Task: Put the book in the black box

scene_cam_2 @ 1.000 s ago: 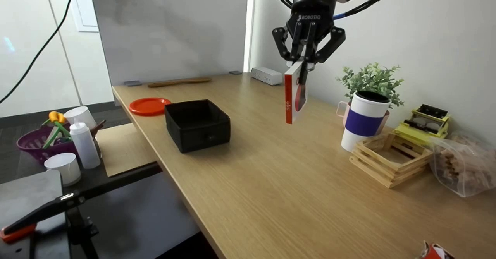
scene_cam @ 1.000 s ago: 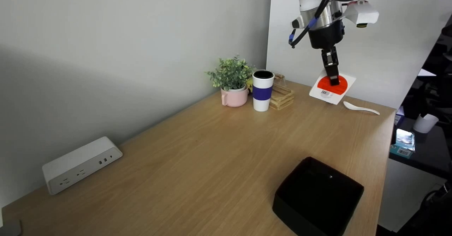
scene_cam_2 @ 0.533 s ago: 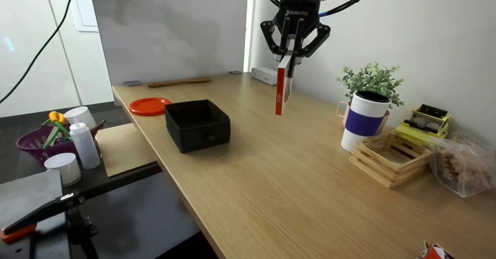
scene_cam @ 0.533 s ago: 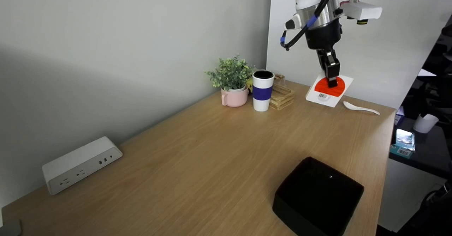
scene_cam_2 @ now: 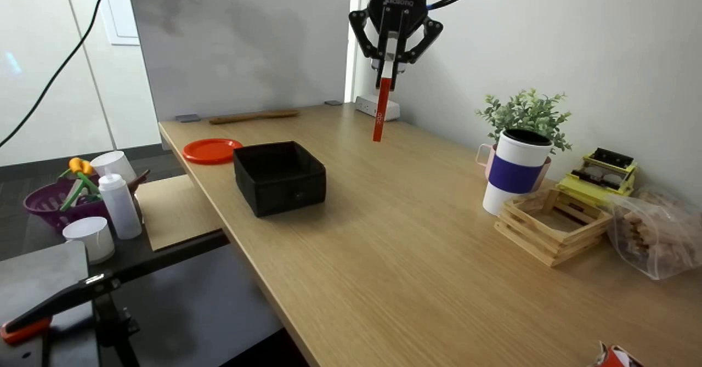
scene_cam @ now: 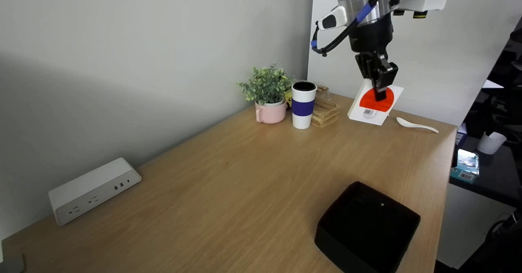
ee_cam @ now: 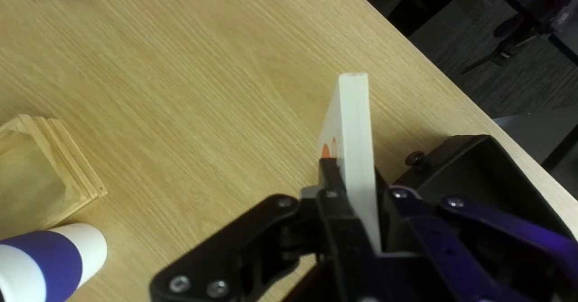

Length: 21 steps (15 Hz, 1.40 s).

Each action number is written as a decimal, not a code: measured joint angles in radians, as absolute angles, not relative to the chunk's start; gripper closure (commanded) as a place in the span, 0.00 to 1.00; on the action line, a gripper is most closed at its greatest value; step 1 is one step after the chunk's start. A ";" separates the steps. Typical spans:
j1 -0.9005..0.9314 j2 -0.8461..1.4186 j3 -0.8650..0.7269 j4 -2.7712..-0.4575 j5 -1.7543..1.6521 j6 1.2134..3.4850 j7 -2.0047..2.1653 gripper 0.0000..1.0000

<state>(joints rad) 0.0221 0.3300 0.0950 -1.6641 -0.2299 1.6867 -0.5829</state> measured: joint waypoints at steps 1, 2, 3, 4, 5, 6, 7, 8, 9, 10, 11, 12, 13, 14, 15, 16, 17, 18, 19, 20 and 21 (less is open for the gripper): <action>0.024 0.330 0.103 -1.664 -0.226 1.688 -0.601 0.96; 0.026 0.330 0.110 -1.664 -0.221 1.688 -0.618 0.96; 0.027 0.330 0.115 -1.664 -0.213 1.688 -0.632 0.96; 0.028 0.330 0.120 -1.664 -0.200 1.688 -0.646 0.96; 0.028 0.331 0.125 -1.664 -0.183 1.688 -0.660 0.96; 0.028 0.333 0.129 -1.664 -0.161 1.688 -0.674 0.96; 0.028 0.334 0.132 -1.664 -0.136 1.688 -0.685 0.96; 0.028 0.336 0.134 -1.664 -0.108 1.688 -0.693 0.96; 0.028 0.339 0.135 -1.664 -0.077 1.688 -0.695 0.96; 0.028 0.342 0.136 -1.664 -0.042 1.688 -0.695 0.96; 0.028 0.346 0.137 -1.664 -0.006 1.689 -0.694 0.96; 0.028 0.350 0.137 -1.664 0.028 1.693 -0.691 0.96; 0.028 0.353 0.137 -1.664 0.048 1.697 -0.687 0.96; 0.028 0.356 0.137 -1.664 0.048 1.702 -0.681 0.86; 0.028 0.359 0.136 -1.664 0.029 1.705 -0.673 0.86; 0.028 0.362 0.134 -1.664 0.013 1.706 -0.668 0.86; 0.028 0.365 0.133 -1.664 0.007 1.706 -0.666 0.86; 0.028 0.367 0.132 -1.664 0.005 1.707 -0.666 0.86; 0.028 0.369 0.132 -1.664 0.004 1.708 -0.665 0.96; 0.028 0.370 0.132 -1.664 0.004 1.709 -0.665 0.96; 0.028 0.372 0.132 -1.664 0.007 1.710 -0.665 0.96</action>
<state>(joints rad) 0.0276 0.3717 0.1316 -1.6637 0.0070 1.7095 -0.6651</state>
